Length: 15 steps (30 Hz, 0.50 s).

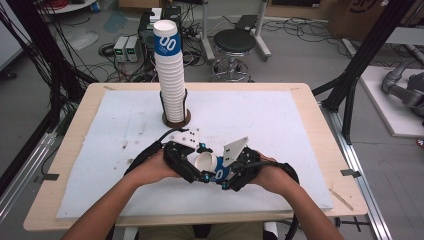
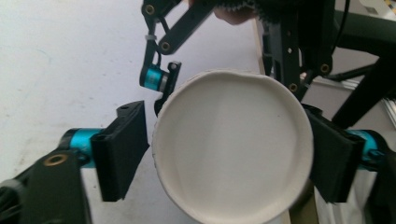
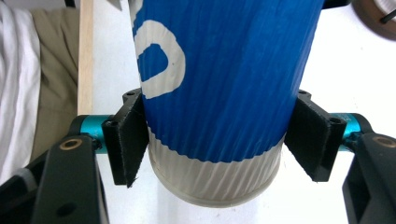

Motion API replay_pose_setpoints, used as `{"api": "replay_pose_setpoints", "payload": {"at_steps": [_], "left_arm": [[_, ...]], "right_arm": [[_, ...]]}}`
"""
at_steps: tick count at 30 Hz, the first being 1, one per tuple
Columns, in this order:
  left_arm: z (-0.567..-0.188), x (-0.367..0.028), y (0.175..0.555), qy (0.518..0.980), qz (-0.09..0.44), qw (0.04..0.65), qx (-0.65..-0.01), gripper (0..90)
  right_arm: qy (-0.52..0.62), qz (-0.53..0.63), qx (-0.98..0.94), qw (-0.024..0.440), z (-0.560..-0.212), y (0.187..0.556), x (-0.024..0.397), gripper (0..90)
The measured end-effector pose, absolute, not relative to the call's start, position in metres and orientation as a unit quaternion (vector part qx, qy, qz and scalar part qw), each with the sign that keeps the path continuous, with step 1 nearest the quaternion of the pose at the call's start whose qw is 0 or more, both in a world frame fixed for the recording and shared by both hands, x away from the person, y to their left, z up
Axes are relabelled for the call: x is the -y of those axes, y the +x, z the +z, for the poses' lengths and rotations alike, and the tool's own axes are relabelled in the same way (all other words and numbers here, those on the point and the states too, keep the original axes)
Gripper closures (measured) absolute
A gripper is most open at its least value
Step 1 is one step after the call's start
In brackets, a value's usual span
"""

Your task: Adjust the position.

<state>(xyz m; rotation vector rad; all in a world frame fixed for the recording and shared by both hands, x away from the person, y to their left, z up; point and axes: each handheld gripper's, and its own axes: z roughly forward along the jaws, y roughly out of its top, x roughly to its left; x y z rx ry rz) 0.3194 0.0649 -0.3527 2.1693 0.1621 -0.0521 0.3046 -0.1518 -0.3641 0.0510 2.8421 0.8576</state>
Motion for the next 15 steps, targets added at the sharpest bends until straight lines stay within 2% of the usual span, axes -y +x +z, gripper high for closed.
{"api": "replay_pose_setpoints", "payload": {"at_steps": [6,10,15], "left_arm": [[-0.354,-0.064,0.318,0.889,-0.026,0.454,-0.055,27.8],[-0.352,-0.066,0.318,0.887,-0.013,0.459,-0.052,29.1],[-0.352,-0.07,0.319,0.879,-0.006,0.473,-0.053,29.4]], "right_arm": [[0.01,0.275,-0.958,0.079,-0.367,0.303,0.149,28.6],[0.009,0.288,-0.954,0.085,-0.366,0.304,0.151,22.4],[0.028,0.34,-0.936,0.089,-0.36,0.303,0.161,19.8]]}}
